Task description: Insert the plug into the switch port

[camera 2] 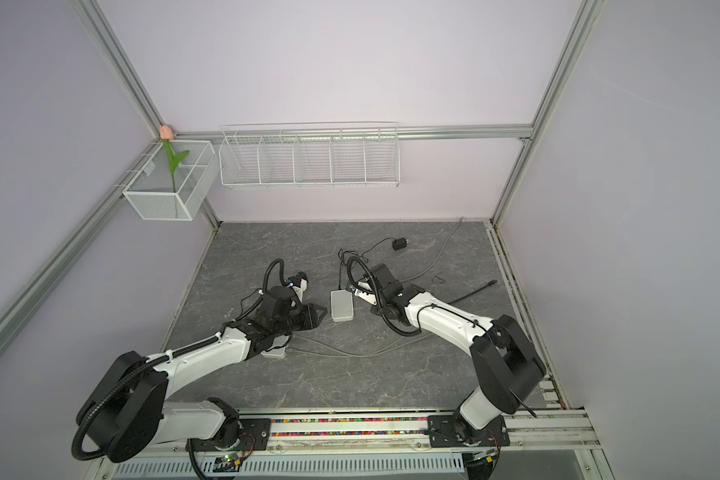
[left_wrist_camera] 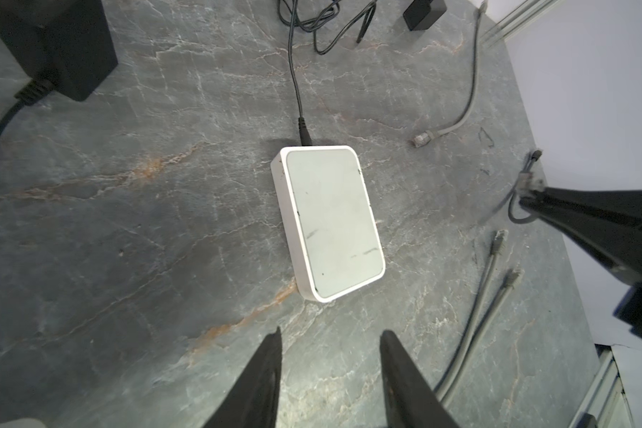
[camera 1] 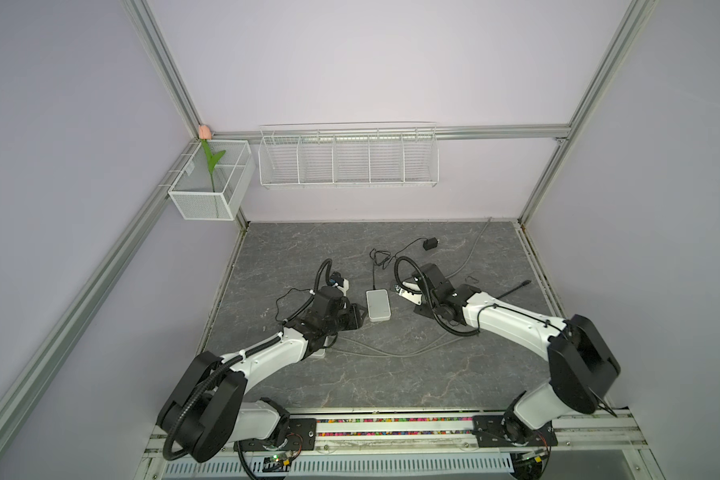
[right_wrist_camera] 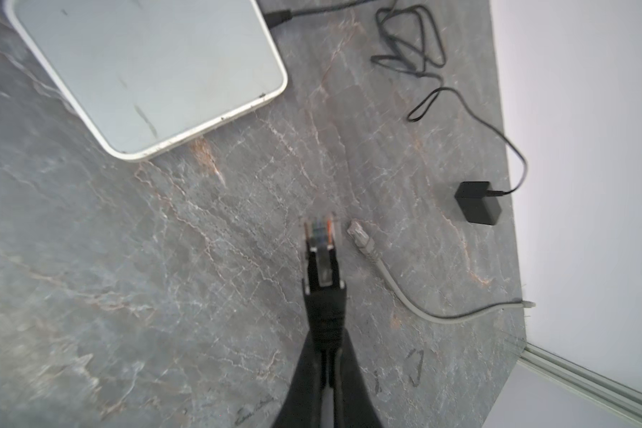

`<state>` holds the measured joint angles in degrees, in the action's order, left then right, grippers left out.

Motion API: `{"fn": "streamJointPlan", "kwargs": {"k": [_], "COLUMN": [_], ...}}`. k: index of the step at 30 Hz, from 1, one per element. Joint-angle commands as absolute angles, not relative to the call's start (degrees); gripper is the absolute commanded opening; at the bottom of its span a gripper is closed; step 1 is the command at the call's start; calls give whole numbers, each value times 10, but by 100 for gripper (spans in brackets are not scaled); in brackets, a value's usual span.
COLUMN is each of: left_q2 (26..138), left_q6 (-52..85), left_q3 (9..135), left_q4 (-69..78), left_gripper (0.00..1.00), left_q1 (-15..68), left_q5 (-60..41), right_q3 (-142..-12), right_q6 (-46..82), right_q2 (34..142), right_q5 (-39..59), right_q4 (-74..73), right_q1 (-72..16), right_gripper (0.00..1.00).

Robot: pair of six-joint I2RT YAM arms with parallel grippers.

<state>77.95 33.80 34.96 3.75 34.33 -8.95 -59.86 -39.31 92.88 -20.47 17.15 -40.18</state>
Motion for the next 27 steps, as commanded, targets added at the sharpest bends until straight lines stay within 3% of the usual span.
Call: {"fn": "streamJointPlan", "kwargs": {"k": [1,15,27], "left_q2": [815,961,1026], "left_q6": [353,360,369], "left_q3": [376,442,464], "left_q4": [45,93,141], "left_gripper": [42,38,38], "left_q1": [332,292,277], "left_q5": [-79,-155,-219], "right_q3": [-607,-648,-632], "right_q6": [-422,-421,-394], "right_q2": [951,1086,1070], "right_q5": [-185,-137,-99], "right_q4": [141,147,140], "right_q1": [-397,-405,-445], "right_gripper": [7,7,7]}}
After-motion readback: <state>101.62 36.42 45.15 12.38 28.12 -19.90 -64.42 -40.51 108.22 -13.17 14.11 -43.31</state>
